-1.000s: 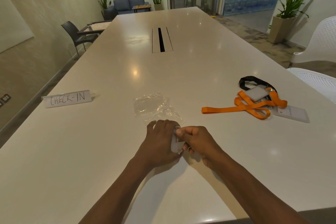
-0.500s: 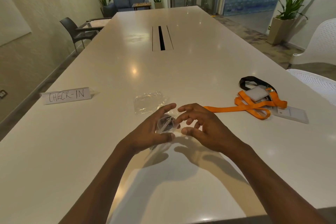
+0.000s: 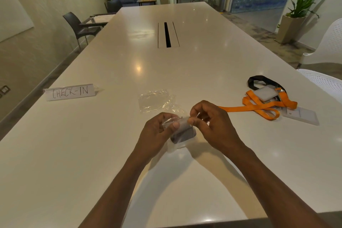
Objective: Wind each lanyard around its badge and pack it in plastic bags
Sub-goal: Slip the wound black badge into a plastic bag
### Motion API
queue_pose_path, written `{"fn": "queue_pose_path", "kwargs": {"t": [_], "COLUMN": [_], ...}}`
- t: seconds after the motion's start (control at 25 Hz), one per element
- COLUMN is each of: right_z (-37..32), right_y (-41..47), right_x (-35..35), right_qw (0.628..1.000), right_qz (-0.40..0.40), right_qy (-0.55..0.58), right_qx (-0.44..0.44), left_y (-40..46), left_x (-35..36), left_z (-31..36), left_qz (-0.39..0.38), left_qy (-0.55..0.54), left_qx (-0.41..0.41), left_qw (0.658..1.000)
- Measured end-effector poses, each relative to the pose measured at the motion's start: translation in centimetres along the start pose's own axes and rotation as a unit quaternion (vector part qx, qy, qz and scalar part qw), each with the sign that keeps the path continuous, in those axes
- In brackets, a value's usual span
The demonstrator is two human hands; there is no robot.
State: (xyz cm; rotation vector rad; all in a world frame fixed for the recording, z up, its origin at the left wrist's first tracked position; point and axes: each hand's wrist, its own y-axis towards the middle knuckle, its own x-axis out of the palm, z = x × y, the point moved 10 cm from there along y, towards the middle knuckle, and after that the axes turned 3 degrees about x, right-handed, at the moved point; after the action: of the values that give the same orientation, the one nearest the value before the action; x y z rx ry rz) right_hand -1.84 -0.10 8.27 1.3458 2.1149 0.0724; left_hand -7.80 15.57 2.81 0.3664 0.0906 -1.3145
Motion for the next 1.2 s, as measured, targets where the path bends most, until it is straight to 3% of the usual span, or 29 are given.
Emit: {"fn": "queue_pose_path", "kwargs": {"t": [0.16, 0.36, 0.48, 0.68, 0.76, 1.0, 1.2], "right_z": [1.1, 3.4, 3.7, 3.8, 3.5, -0.3, -0.8], "right_y": [-0.2, -0.4, -0.8, -0.6, -0.6, -0.6, -0.8], "right_x": [-0.6, 0.8, 1.7, 0.7, 0.3, 1.1, 1.4], "right_qw": [0.992, 0.982, 0.985, 0.982, 0.984, 0.998, 0.998], "right_qz": [0.066, 0.016, -0.018, 0.045, 0.049, -0.034, -0.024], "right_qy": [0.096, 0.144, 0.119, 0.134, 0.136, 0.017, 0.006], "right_qx": [0.045, 0.118, 0.122, 0.125, 0.106, -0.041, -0.05], "left_y": [-0.5, -0.7, -0.5, -0.2, -0.2, -0.3, -0.7], "left_x": [-0.5, -1.5, -1.9, -1.4, -1.5, -2.1, -1.5], "left_z": [-0.2, -0.7, -0.6, -0.3, -0.5, 0.3, 1.4], "left_qz": [0.056, 0.118, 0.116, 0.105, 0.114, 0.159, 0.18], "left_qy": [-0.023, -0.032, -0.006, -0.043, -0.045, -0.056, -0.037], "left_qx": [0.015, 0.002, 0.006, 0.009, 0.006, 0.016, 0.027], "left_qw": [0.998, 0.992, 0.993, 0.994, 0.992, 0.986, 0.983]}}
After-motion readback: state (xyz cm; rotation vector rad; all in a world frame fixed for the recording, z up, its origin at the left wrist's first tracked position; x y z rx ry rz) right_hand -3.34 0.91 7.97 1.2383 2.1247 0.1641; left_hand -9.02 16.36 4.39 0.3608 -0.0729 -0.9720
